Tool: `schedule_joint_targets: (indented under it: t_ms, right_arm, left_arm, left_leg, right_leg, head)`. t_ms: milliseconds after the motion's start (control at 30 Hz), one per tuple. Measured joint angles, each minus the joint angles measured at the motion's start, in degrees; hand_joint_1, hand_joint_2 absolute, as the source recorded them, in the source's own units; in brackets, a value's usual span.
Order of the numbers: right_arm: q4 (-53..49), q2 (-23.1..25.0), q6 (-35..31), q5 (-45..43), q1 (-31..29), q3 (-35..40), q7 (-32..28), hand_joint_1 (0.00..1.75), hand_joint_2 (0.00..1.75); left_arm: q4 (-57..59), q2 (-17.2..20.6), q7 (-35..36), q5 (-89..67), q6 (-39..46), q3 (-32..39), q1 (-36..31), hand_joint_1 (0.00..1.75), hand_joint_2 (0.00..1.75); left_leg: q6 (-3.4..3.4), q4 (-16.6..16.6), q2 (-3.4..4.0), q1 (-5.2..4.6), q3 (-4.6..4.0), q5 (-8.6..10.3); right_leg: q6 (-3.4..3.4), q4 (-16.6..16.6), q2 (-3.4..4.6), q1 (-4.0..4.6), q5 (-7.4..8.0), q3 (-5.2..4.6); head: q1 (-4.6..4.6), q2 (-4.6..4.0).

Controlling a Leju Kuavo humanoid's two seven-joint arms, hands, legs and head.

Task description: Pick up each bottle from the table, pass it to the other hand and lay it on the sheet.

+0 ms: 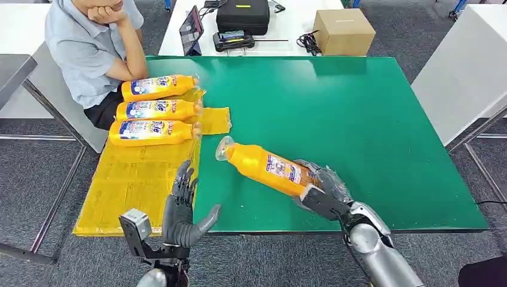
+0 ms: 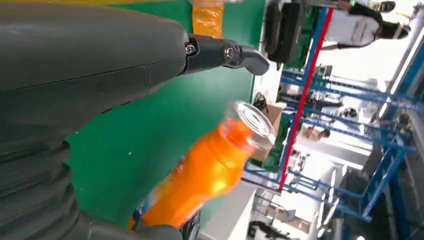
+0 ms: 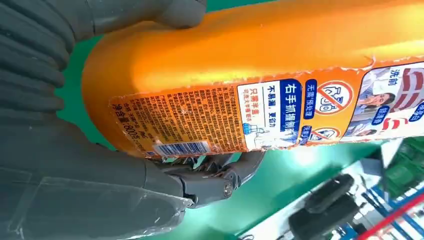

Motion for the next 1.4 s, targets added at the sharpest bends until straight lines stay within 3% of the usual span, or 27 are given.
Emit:
schedule_joint_targets:
  t_ms: [333,600,1400]
  right_arm:
    - [-0.22,2.76,1.79,-1.88,-1.6,0.24,-0.88,1.75,1.75]
    - [0.55,5.12,5.18,-4.55,-3.19,2.17,-4.33,1.75,1.75]
    - [3.6,8.26,8.26,-4.94,-5.92,8.04,-7.76,1.75,1.75]
  left_arm:
    - [0.96,-0.48,-1.53,6.48,-5.27,1.71,0.5,0.0,1.75]
    - [3.26,-0.7,-1.09,11.68,-18.17,3.32,-1.18,0.0,1.75]
    - [7.37,-1.99,-1.57,10.9,-23.28,4.35,-4.55,0.0,1.75]
  left_leg:
    - [0.0,0.0,0.0,0.01,0.0,0.01]
    - [-0.01,0.0,0.0,0.01,0.01,0.01]
    - [-0.01,0.0,0.0,0.01,-0.01,0.01]
  right_leg:
    - [0.0,0.0,0.0,0.01,0.0,-0.02]
    - [0.0,0.0,0.0,0.01,0.0,-0.02]
    - [0.0,0.01,0.01,0.0,0.0,-0.03]
  head:
    - [0.0,0.0]
    - [0.0,0.0]
    - [0.02,0.0]
